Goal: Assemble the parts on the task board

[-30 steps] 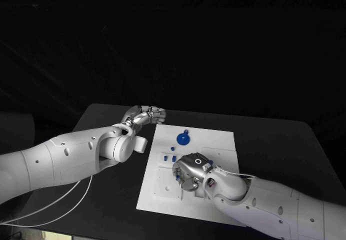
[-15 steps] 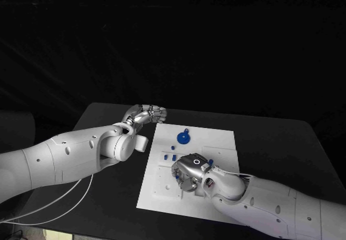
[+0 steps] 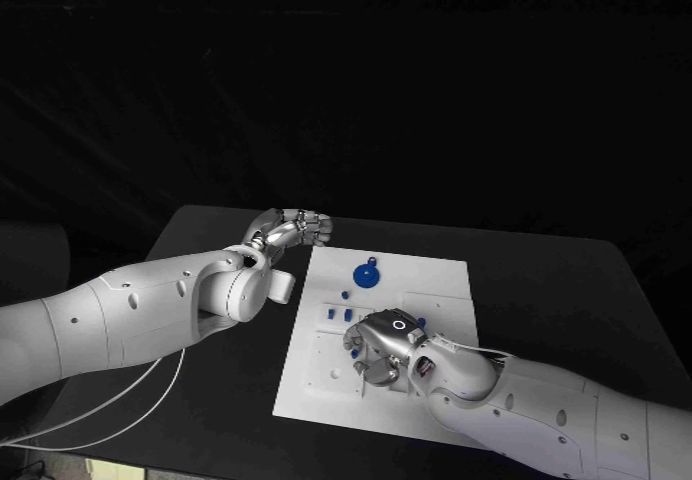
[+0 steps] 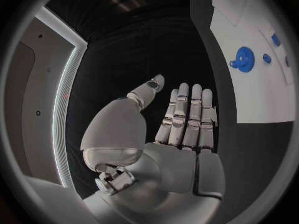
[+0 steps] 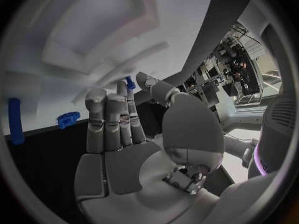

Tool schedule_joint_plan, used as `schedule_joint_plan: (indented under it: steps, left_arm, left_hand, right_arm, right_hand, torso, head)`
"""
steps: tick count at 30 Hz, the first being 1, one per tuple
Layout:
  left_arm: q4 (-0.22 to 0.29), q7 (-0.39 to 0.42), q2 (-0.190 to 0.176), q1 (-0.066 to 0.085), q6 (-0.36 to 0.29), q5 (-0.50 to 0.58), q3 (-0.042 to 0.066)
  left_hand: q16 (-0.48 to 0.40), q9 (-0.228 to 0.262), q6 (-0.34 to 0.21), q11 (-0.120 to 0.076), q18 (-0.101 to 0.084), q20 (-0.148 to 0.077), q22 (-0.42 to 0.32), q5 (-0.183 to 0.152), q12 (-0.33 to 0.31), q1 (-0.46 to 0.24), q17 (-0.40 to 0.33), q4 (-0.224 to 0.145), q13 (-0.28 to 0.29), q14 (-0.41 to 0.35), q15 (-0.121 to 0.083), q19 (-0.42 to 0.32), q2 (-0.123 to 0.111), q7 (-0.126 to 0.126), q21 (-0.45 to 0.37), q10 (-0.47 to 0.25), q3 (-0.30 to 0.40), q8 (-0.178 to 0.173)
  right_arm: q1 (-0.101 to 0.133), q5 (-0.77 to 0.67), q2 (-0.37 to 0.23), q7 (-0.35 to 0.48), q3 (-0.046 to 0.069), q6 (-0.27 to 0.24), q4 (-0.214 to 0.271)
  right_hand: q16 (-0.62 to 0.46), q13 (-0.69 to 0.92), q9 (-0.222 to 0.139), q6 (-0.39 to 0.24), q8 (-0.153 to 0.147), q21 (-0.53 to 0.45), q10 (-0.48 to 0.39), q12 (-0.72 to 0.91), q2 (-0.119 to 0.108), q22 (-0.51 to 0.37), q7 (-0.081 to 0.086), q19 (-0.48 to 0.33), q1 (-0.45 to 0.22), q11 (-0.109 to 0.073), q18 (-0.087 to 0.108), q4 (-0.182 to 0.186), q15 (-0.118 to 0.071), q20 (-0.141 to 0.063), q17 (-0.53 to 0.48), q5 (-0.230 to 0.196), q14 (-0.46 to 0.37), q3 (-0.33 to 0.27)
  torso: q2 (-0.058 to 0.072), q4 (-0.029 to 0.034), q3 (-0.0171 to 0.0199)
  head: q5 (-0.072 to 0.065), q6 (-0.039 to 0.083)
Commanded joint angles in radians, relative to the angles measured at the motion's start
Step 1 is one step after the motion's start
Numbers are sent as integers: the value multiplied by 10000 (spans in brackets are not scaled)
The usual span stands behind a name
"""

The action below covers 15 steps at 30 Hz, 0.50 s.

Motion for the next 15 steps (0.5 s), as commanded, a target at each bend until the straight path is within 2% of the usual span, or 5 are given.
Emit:
schedule_joint_plan:
  steps: [1,4,6,11,15]
  left_arm:
    - [32,47,-15,12,64,43,9]
    - [30,39,-41,12,64,43,9]
    - [19,34,-41,12,61,43,9]
    - [16,34,-53,12,78,43,9]
    - [10,30,-65,12,85,43,8]
  left_hand:
    - [-45,-13,-69,56,200,70,14,-34,23,-60,15,0,-14,13,54,20,54,34,-63,-26,-59,49]
    - [-51,-15,-72,58,201,72,15,-36,22,-61,17,0,-16,11,56,19,52,35,-66,-29,-60,49]
    - [-54,-16,-74,58,202,73,16,-37,21,-61,17,0,-18,10,57,19,51,36,-67,-31,-60,48]
    - [-61,-18,-78,60,202,75,17,-39,21,-62,19,1,-21,8,59,18,50,37,-71,-34,-61,48]
    - [-66,-19,-79,61,204,75,18,-40,20,-60,21,1,-23,8,59,18,50,38,-73,-35,-60,48]
  right_arm:
    - [-33,531,-232,106,-21,-254,193]
    - [-4,636,-526,132,1,-520,559]
    - [66,960,-773,160,92,-569,817]
    - [210,1100,-1454,164,526,-581,1430]
    - [428,1370,-2022,148,883,-173,1882]
  right_hand:
    - [-18,-554,-32,-491,-78,-96,-424,-113,-84,129,351,-91,-106,227,806,-67,131,45,-21,50,-77,-366]
    - [-10,-678,-47,-574,-85,-164,-626,-122,-100,111,286,-143,-134,303,806,-119,201,68,-40,100,-142,-638]
    - [-6,-735,-50,-592,-76,-203,-687,-108,-114,97,267,-159,-121,324,806,-114,223,76,-55,103,-169,-715]
    - [28,-784,-39,-522,-6,-243,-543,-10,-79,73,281,-107,65,282,806,0,181,74,-82,107,-150,-626]
    - [55,-828,-34,-430,70,-267,-352,70,-67,65,309,-46,308,218,806,124,120,69,-120,36,-119,-437]
  torso:
    - [-5,-3,-6]
    - [-7,-6,-5]
    - [-10,-9,-8]
    - [-14,2,-15]
    - [-8,-29,-4]
  head:
    - [-26,14]
    - [-30,21]
    - [-41,36]
    - [-88,98]
    - [-123,129]
